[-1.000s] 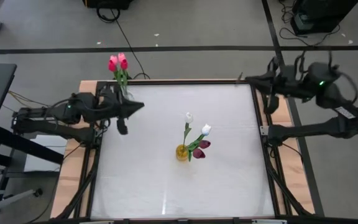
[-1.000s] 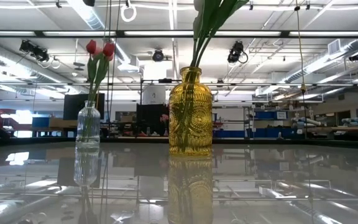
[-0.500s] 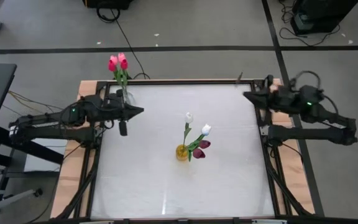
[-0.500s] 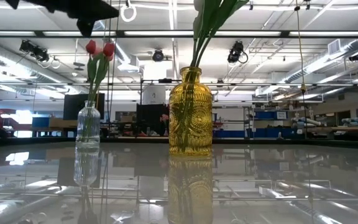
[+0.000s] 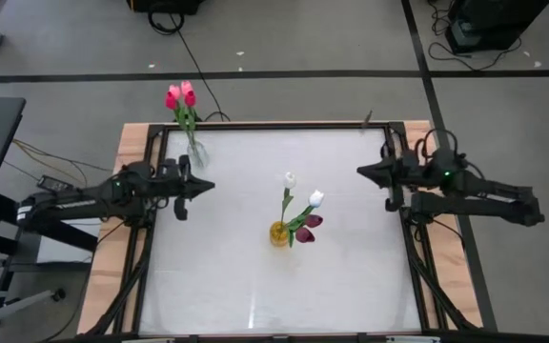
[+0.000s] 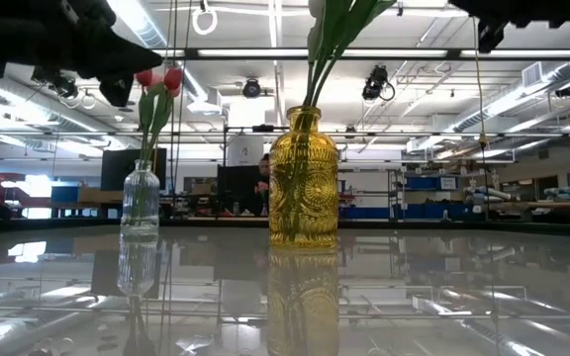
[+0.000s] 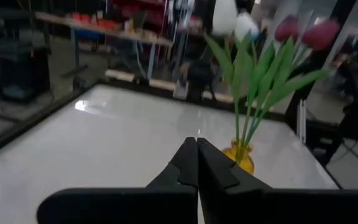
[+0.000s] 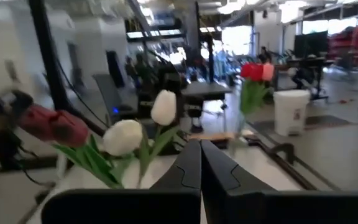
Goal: Sort flowers into vase by color
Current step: Return to Home Position
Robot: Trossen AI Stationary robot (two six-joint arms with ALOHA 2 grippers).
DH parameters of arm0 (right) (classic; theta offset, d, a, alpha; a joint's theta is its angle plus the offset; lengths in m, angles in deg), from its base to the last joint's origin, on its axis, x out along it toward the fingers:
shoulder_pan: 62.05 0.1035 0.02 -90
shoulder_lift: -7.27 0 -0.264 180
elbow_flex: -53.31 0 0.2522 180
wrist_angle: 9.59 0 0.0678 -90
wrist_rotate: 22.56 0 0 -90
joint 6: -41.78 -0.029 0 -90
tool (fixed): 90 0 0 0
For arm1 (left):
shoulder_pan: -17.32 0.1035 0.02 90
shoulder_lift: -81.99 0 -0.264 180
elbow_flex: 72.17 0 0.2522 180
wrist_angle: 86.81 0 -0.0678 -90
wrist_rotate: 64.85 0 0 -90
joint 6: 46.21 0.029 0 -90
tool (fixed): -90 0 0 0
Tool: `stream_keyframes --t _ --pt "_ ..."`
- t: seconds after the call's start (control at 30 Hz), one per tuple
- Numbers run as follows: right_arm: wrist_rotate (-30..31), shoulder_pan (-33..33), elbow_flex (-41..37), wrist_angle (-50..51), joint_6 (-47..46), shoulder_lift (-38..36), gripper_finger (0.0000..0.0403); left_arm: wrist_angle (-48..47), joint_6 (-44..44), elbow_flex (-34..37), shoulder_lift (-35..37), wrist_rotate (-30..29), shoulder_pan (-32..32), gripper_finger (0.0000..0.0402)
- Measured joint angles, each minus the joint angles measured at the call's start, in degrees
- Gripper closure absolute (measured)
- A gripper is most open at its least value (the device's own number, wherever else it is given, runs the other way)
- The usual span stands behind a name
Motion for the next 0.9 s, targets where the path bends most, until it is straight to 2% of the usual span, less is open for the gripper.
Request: stream_keyframes --t 0.1,0.27,0.4,0.57,0.7,0.9 --pt "-1.7 0.0 -4.3 -6.8 -2.9 -0.6 0.0401 3.5 -0.2 2.8 2.4 0.0 0.0 0.0401" --pt "-2.9 0.2 -11.5 -12.3 -6.8 -3.7 0.0401 0.4 3.6 3.8 7.4 -2.2 0.2 0.0401" --pt "-2.5 1.9 -15.3 -12.2 -7.7 -7.4 0.0402 -3.8 5.1 3.8 12.1 -2.5 2.2 0.0401" --pt "-0.3 4.3 -18.5 -6.1 -8.2 -11.3 0.0402 -12.1 4.9 3.8 17.3 -2.7 3.8 0.0401" --pt "3.2 5.6 -21.8 -7.6 -10.2 -12.5 0.0402 -13.0 5.3 3.8 19.3 -2.7 3.9 0.0401" --pt "2.6 7.3 -25.6 -9.5 -12.6 -12.5 0.0402 -12.7 5.7 5.4 19.4 -4.0 3.9 0.0401"
